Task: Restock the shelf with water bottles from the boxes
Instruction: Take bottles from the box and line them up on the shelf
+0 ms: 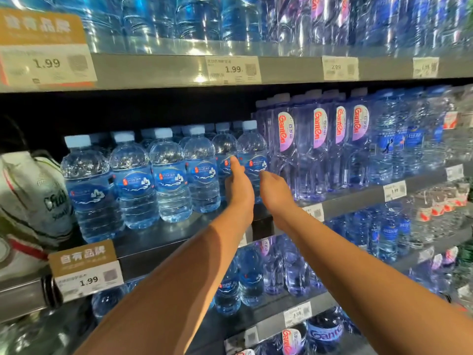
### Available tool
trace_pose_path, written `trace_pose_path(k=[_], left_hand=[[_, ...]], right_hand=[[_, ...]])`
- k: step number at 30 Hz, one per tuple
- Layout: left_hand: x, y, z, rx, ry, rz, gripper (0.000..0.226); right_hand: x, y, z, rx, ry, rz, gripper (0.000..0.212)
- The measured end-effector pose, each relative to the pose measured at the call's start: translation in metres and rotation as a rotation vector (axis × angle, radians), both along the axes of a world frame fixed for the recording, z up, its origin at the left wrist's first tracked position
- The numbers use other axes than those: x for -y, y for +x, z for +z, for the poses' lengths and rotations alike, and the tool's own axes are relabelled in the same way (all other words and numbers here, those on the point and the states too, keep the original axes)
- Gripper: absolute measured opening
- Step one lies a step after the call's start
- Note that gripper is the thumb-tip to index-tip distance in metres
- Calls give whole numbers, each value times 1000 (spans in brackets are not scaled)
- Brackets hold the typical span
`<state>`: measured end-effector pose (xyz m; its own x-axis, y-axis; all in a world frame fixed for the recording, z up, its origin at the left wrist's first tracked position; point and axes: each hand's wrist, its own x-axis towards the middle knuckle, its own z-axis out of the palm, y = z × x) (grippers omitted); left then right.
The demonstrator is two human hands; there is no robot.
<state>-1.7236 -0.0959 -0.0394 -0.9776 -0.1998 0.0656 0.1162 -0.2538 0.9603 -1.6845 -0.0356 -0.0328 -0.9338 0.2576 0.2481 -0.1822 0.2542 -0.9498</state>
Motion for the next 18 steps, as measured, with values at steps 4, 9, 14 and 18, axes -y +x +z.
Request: trace_pose_path(k=[4, 9, 14, 18], left_hand=[[-7, -3, 5, 25, 17, -12, 48], [-7, 3, 10, 69, 4, -13, 55], [2, 21, 17, 8, -295, 29, 45], [30, 49, 23, -74, -1163, 135, 28]], right_hand=[[0, -10, 5, 69, -29, 53, 37], [0, -12, 15, 152, -93, 120, 35], [-18, -12, 15, 143, -65, 96, 26], [-50, 4, 15, 88, 532, 114, 23]])
